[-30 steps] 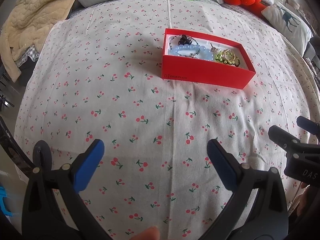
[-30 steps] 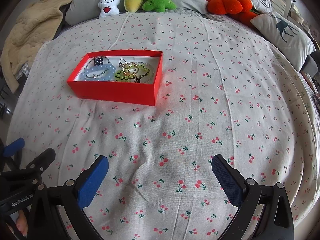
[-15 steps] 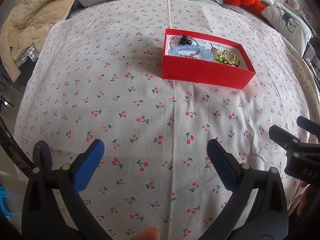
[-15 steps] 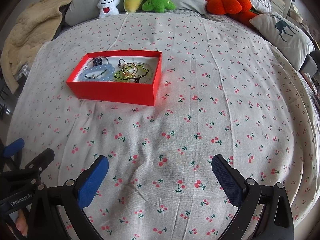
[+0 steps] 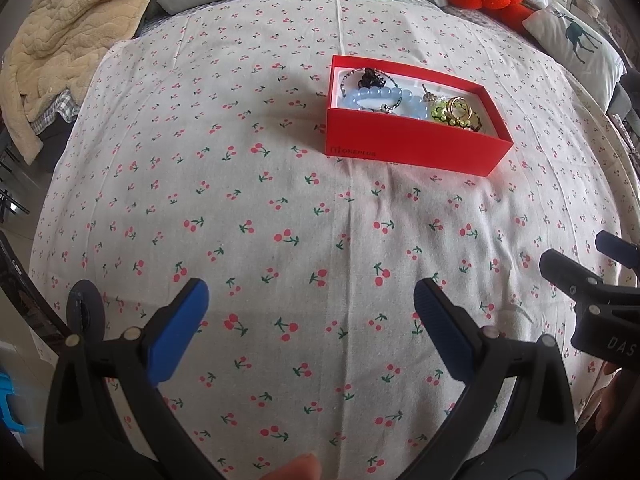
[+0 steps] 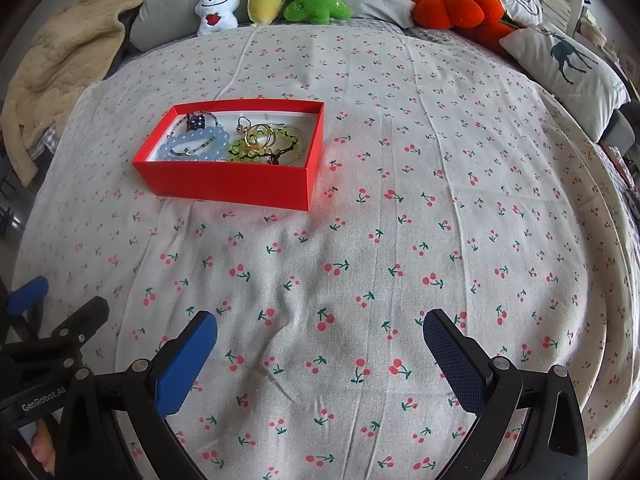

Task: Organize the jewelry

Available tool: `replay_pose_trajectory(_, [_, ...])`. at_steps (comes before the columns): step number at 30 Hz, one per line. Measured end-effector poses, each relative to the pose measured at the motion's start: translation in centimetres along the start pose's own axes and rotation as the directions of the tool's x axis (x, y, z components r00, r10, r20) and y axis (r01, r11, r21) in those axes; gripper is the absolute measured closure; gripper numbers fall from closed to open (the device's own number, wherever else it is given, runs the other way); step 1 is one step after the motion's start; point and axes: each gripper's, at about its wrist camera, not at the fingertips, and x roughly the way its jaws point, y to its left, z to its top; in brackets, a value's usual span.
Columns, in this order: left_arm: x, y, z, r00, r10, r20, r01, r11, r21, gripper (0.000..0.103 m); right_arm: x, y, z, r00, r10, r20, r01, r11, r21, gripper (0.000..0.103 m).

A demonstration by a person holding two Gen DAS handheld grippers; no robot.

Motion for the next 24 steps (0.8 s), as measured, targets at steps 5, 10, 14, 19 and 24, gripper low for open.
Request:
replay_pose_trajectory(5, [0.00, -0.04, 0.00, 1.000, 0.002, 0.000, -0.002, 1.000, -0.001, 0.001, 0.00, -0.02, 0.00, 1.000, 0.000, 0.000, 0.000, 1.000, 0.000, 0.000])
replay_pose_trajectory(10, [-0.11, 0.13, -0.08, 1.000, 0.004, 0.002, -0.004, 1.000, 0.000, 0.001, -0.08, -0.06, -0.01, 1.000, -0.003, 0.003, 0.003, 1.000, 0.003, 0.000])
replay_pose_trajectory(14, [-0.11, -0.11, -0.07, 1.000, 0.004, 0.002, -0.004, 1.000, 0.005, 0.001, -0.09, 0.04, -0.01, 1.000, -0.006, 0.005, 0.006, 1.000, 0.005, 0.000])
replay_pose_trajectory(19, [-0.07, -0.27, -0.06, 1.000, 0.002, 0.003, -0.003, 1.000, 0.007, 0.001, -0.08, 0.01, -0.02, 1.000, -0.006, 0.006, 0.006, 1.000, 0.004, 0.000])
replay_pose_trajectory(24, [0.54, 0.24, -0.15, 0.999, -0.009, 0.037, 0.010, 1.000, -0.023, 0.001, 0.73, 0.29, 0.30, 1.000, -0.011, 0.022, 0.010, 1.000, 0.030, 0.000])
